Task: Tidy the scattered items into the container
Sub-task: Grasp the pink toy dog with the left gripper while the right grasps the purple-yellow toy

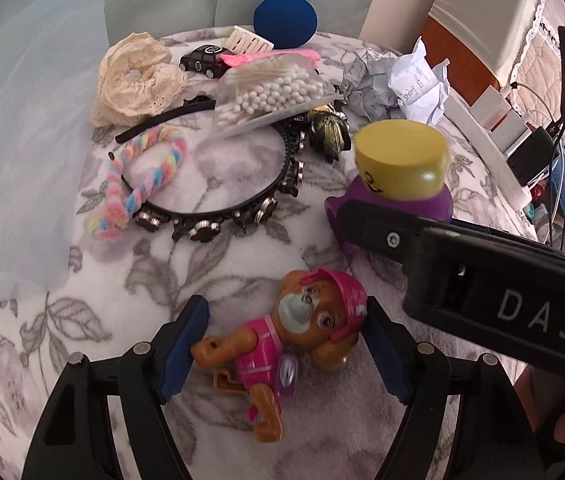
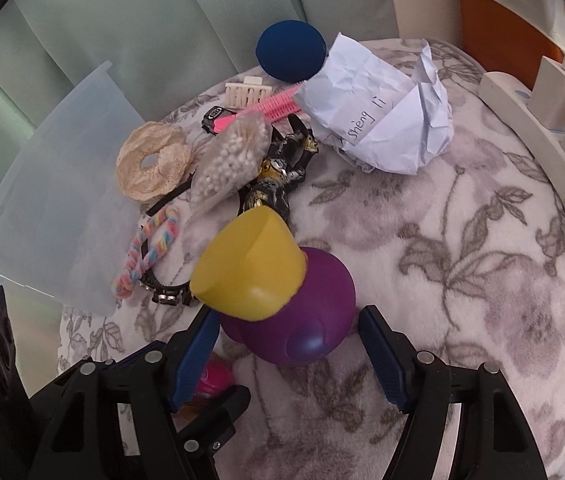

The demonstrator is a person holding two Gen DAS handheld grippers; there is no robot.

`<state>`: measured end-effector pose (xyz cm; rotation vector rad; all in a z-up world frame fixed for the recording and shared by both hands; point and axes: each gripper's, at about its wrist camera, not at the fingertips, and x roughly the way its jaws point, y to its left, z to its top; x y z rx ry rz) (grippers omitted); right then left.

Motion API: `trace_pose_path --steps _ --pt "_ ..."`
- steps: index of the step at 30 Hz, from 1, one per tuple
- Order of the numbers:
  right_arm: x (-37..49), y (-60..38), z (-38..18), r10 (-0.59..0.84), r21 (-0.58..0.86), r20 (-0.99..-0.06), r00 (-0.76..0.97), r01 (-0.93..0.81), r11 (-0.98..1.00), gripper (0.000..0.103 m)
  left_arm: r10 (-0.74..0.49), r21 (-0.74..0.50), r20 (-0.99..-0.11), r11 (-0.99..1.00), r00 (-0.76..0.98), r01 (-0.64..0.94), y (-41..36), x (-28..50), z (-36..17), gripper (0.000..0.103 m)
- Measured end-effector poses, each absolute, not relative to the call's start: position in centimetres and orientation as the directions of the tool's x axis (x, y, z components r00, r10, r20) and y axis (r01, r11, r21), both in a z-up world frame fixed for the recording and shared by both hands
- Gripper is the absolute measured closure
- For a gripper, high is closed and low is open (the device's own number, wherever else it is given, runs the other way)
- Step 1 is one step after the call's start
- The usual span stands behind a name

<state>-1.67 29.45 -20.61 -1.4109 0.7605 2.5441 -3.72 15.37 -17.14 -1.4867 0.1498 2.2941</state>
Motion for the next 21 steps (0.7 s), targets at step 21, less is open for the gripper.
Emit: trace_pose_path --steps 21 --pt "-0.2 31.8 -19.9 -0.152 0.435 -0.793 -0.590 -0.373 -0.819 0.046 0.309 -0.163 -0.885 -0.907 -0.350 -0.389 14.3 -2.9 -15.8 0.026"
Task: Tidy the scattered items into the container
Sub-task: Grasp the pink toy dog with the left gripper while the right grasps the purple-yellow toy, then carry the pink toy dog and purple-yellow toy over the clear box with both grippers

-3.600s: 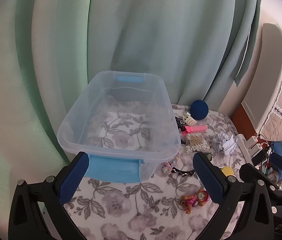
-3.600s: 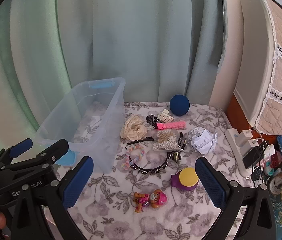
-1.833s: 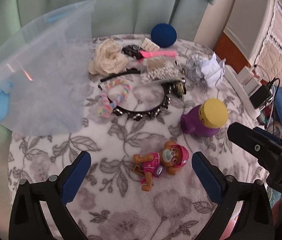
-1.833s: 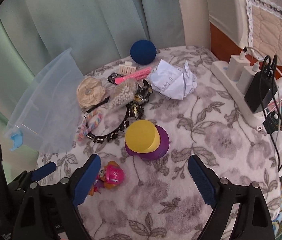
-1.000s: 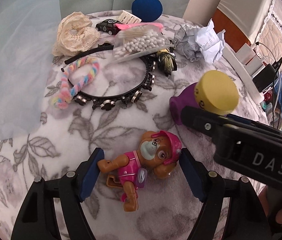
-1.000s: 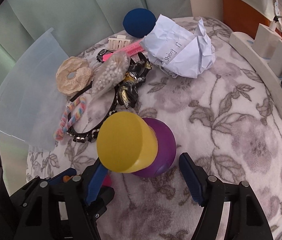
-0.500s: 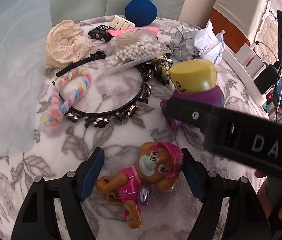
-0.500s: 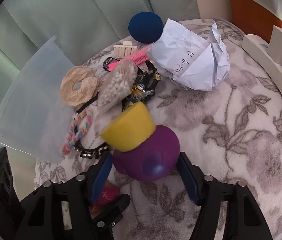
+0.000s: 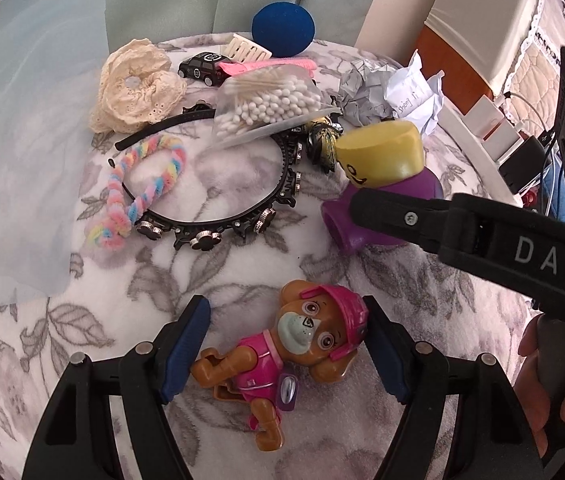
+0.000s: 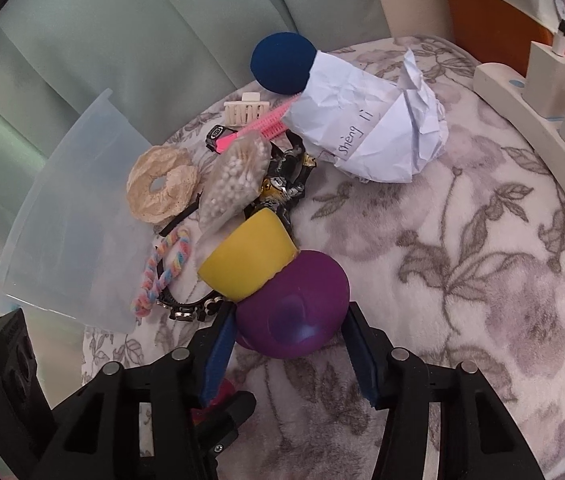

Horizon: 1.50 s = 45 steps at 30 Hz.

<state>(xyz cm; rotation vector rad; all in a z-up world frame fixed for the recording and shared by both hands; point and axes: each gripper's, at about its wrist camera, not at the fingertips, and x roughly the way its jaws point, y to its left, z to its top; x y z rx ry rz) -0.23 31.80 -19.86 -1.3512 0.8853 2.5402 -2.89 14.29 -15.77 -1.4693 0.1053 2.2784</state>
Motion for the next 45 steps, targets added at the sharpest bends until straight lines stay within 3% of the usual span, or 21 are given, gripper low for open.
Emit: trace_pose_path --steps 12,17,34,45 --pt "1.9 31.9 -16.3 -0.075 0.409 -0.774 -0.629 -0.406 -0.817 0.047 0.343 -0.177 -0.849 -0.902 -0.403 -0.394 12.0 -0.8 -13.0 0.026" --pt "2.5 31.1 -13.9 -0.045 0.408 -0.747 -0.663 -0.404 -0.819 0.047 0.360 -0.173 -0.815 -0.899 -0.455 -0.402 14.5 -2.7 -12.1 0.026" --pt "4.9 29.4 -1.8 0.067 0.375 -0.577 -0.814 -0.336 -0.864 0.047 0.382 -0.110 -0.661 -0.901 -0.646 -0.420 12.9 -1.9 -0.1 0.026" --pt "4.7 27.1 2.6 0.083 0.347 -0.514 -0.854 -0.295 -0.890 0.047 0.378 -0.142 -0.566 -0.920 -0.733 -0.365 9.4 -2.3 5.4 0.026"
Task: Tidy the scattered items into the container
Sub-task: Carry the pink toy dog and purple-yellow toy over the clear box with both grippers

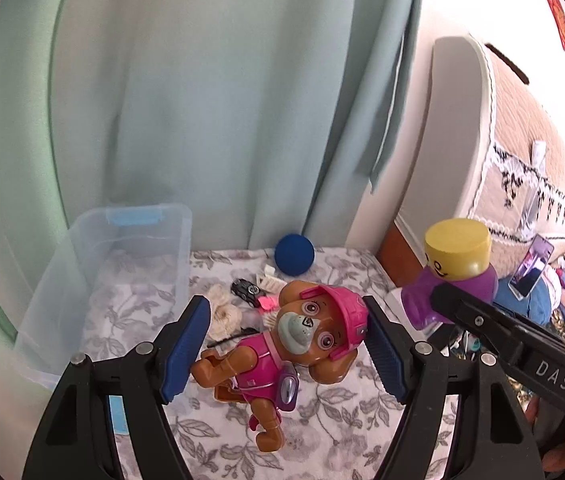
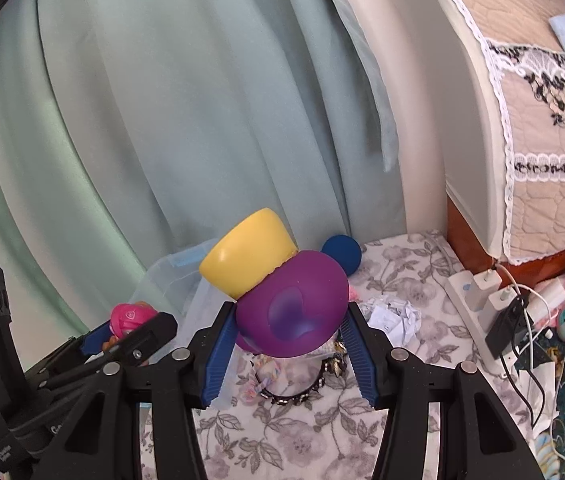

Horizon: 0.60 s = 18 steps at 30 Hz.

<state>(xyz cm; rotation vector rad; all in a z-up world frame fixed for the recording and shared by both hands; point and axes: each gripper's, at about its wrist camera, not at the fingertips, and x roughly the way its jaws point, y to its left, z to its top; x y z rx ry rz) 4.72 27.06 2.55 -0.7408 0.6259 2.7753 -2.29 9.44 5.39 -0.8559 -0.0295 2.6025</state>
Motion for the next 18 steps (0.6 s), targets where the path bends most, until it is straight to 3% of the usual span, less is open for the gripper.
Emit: trace_pose_path --steps 18 --pt "1.6 22.2 7.1 0.043 0.313 -0.445 -0.894 -0.200 -0.929 0.047 0.296 -0.186 -0.472 -0.954 -0.830 -0.234 2.4 -3.3 10.4 0.026"
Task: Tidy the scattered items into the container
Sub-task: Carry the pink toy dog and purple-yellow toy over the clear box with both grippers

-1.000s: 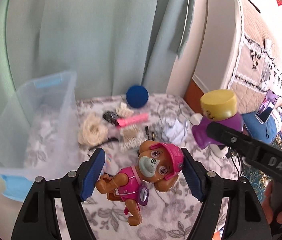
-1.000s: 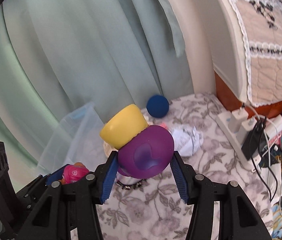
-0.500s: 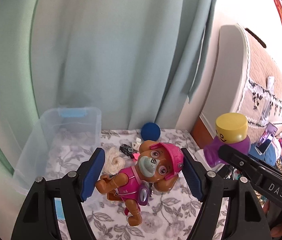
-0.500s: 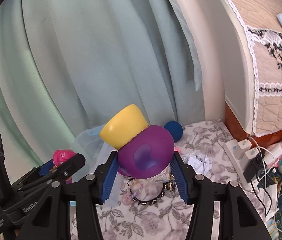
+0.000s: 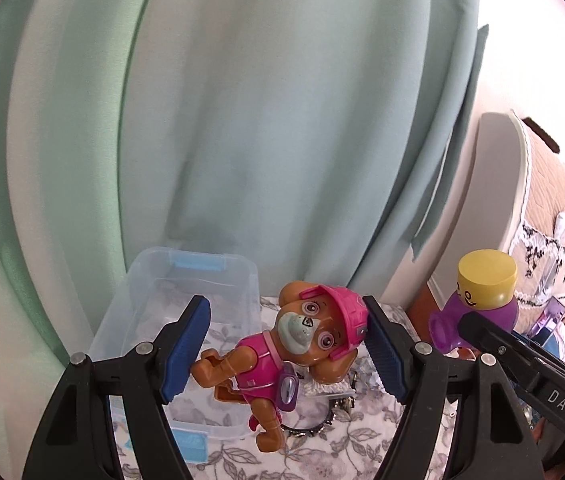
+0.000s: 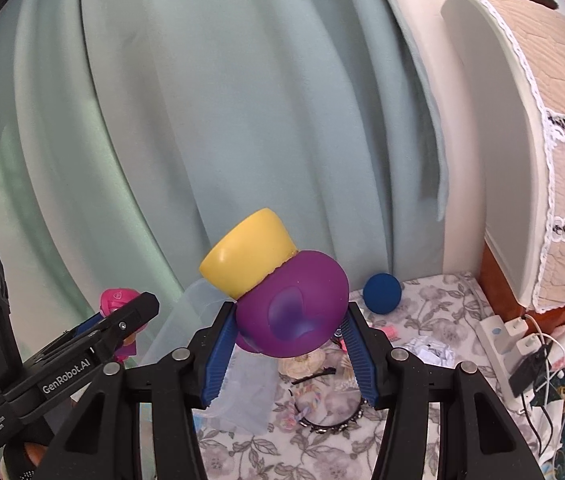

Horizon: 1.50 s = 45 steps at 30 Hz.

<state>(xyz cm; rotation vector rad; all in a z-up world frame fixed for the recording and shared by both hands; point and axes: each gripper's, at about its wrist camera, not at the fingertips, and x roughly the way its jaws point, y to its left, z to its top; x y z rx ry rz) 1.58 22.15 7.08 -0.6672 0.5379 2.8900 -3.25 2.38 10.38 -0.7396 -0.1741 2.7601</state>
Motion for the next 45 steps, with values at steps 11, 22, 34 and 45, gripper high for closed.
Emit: trace_pose_path --steps 11,22,34,45 --pt "-1.9 17.8 7.1 -0.014 0.282 -0.465 -0.885 -0.133 -0.950 0.047 0.256 -0.233 -0.476 -0.959 -0.841 -0.160 -2.2 -4.2 9.8 0.026" --pt "-6.1 13.9 5.3 -0.064 0.258 -0.517 -0.854 -0.084 -0.962 0.047 0.226 -0.267 -0.512 -0.959 -0.829 -0.097 -5.2 -5.5 7.7 0.026" --pt "-10.3 10.1 2.2 -0.120 0.239 -0.593 -0.796 -0.032 -0.971 0.047 0.201 -0.298 -0.569 -0.954 -0.798 -0.028 -8.5 -7.9 4.5 0.026" --pt "-12.8 9.1 -1.5 -0.143 0.237 -0.667 -0.731 -0.026 -0.971 0.047 0.203 -0.309 -0.619 -0.951 -0.759 -0.003 -9.1 -9.2 2.1 0.026"
